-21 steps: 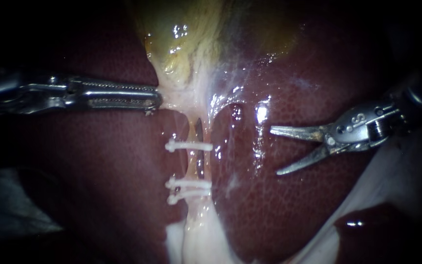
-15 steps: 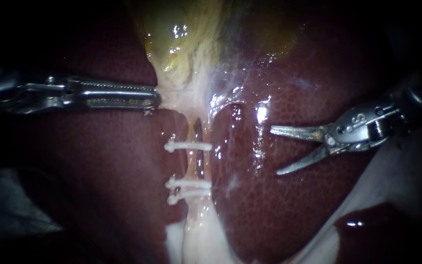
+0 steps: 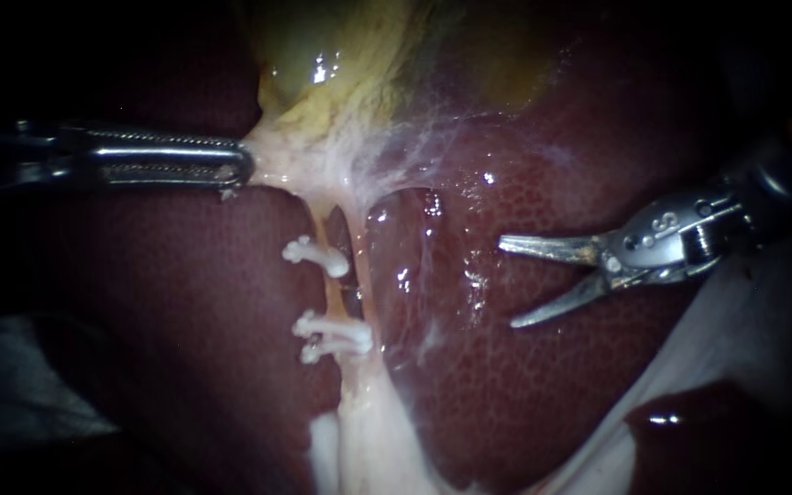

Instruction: Go to the cutting position left tube

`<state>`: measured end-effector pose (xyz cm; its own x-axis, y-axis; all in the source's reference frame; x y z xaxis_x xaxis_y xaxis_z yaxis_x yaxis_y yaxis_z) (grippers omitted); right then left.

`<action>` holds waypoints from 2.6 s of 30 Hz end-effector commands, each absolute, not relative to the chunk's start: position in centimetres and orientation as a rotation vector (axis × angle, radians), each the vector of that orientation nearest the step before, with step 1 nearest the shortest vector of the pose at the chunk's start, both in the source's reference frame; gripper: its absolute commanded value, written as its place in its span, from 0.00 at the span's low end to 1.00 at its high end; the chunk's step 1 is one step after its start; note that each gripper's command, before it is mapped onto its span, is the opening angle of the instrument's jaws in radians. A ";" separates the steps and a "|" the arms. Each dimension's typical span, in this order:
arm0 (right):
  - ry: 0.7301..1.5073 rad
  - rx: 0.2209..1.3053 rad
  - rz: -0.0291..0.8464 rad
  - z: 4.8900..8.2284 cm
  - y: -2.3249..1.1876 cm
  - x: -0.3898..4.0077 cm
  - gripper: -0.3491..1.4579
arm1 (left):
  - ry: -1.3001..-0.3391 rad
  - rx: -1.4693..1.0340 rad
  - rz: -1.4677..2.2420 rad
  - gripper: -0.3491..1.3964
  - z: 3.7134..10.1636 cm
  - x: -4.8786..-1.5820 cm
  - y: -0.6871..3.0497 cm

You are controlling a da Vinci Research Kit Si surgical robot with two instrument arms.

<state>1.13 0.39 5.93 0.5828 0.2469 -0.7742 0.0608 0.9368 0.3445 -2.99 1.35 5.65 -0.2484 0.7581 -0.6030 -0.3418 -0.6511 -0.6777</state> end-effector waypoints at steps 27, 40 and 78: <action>0.968 0.532 0.192 6.56 -0.09 2.26 1.00 | -0.535 -1.276 1.963 0.00 5.68 -3.04 1.33; 0.962 0.611 0.211 6.96 -0.05 2.35 1.00 | -0.535 -1.276 1.963 0.00 5.69 -3.04 1.32; 1.135 0.777 0.307 7.07 0.00 3.18 0.96 | -0.532 -1.275 1.962 0.00 5.68 -3.08 1.32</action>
<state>3.19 0.00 7.07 0.4126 0.5945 -0.6902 0.1533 0.7015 0.6960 -3.08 1.32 5.68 -0.2468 0.7570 -0.6050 -0.3473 -0.6519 -0.6741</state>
